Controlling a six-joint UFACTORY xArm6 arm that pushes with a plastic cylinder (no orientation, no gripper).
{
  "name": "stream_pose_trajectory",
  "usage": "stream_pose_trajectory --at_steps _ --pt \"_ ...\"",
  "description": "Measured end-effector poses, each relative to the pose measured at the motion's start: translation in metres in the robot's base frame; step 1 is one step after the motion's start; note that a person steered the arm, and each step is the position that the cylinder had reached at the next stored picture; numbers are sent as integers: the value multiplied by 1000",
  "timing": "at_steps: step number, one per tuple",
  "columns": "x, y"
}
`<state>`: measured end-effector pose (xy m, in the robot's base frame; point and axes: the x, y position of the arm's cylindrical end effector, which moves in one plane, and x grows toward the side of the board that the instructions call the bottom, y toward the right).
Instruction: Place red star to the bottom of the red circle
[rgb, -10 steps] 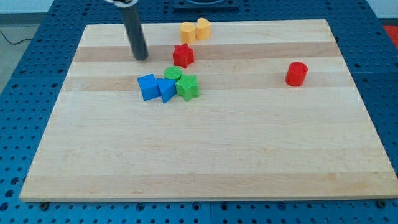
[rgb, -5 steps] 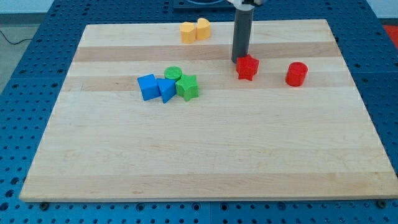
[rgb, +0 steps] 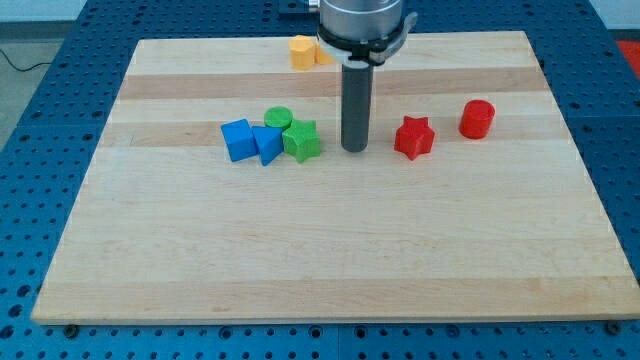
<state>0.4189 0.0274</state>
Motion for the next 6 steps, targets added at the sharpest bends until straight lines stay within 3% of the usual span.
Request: stream_pose_trajectory --at_steps 2,4,6 --pt "6 55" --pt "-18 24" --pt "-20 71"
